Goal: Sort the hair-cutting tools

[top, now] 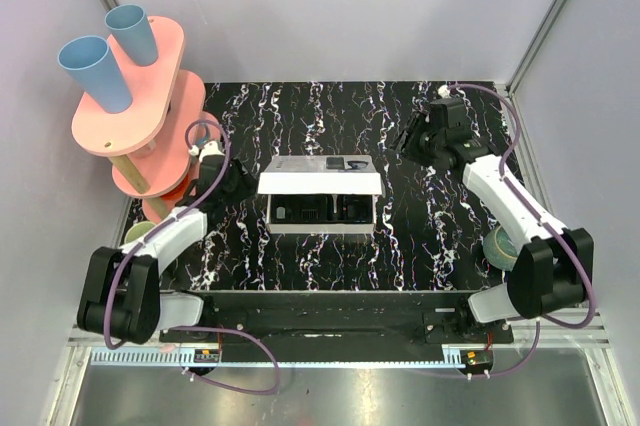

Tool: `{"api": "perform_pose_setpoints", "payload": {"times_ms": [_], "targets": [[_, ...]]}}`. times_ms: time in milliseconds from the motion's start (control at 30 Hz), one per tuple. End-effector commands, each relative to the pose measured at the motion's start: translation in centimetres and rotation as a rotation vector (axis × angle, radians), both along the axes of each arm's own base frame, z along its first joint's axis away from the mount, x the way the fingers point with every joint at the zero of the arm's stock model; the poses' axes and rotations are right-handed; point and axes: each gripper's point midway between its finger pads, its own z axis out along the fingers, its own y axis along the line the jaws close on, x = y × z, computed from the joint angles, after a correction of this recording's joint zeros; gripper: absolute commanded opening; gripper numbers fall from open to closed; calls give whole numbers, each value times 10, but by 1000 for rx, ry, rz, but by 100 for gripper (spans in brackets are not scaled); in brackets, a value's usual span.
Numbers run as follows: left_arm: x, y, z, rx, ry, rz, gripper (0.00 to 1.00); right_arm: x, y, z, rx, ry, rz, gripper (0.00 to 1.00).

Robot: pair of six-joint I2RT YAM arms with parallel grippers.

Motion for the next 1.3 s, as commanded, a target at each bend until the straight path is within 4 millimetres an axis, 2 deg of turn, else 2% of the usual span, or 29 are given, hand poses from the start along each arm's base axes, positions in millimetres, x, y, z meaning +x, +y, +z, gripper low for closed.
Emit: {"api": "perform_pose_setpoints", "payload": {"times_ms": [0, 33, 67, 100, 133, 167, 233, 267, 367, 400, 500, 567, 667, 800, 833, 933, 1000, 1100, 1200, 1267], "targets": [[-13, 47, 20, 81, 65, 293, 59, -1, 32, 54, 76, -198, 186, 53], [-17, 49, 26, 84, 68, 307, 59, -10, 49, 57, 83, -219, 256, 53], [-22, 50, 29, 88, 81, 306, 59, -14, 56, 58, 81, -233, 289, 53], [-21, 44, 36, 65, 69, 277, 59, -18, 66, 57, 75, -240, 324, 53], [-22, 40, 49, 41, 32, 259, 60, -28, 84, 55, 67, -245, 397, 53], [-22, 37, 57, 20, 10, 243, 60, -33, 92, 52, 63, -240, 428, 53], [-23, 26, 77, -21, -48, 183, 63, -43, 110, 39, 51, -219, 500, 52], [-22, 22, 85, -35, -77, 161, 64, -54, 125, 34, 51, -208, 552, 52], [-22, 10, 103, -56, -118, 78, 70, -75, 140, 5, 55, -130, 629, 52], [-20, 4, 112, -64, -136, 38, 71, -82, 137, -10, 46, -89, 629, 52], [-20, -12, 119, -86, -158, -56, 75, -94, 124, -32, 21, -21, 597, 52], [-19, -25, 123, -116, -181, -120, 76, -99, 118, -37, 6, 0, 575, 52], [-24, -39, 118, -150, -172, -184, 77, -102, 110, -35, -2, -4, 544, 52], [-36, -48, 103, -165, -122, -234, 79, -97, 93, -22, -49, -19, 446, 55], [-40, -51, 100, -169, -113, -248, 79, -89, 82, -22, -91, -20, 369, 59], [-55, -58, 85, -179, -77, -300, 82, -90, 58, -31, -174, 32, 261, 68], [-65, -57, 70, -162, -44, -314, 83, -97, 45, -41, -213, 77, 220, 76], [-78, -57, 51, -154, -1, -324, 83, -108, 39, -54, -225, 101, 220, 84], [-85, -61, 42, -163, 22, -340, 83, -115, 43, -63, -207, 113, 275, 88], [-90, -66, 40, -163, 29, -360, 82, -119, 54, -63, -164, 110, 323, 87]]}}
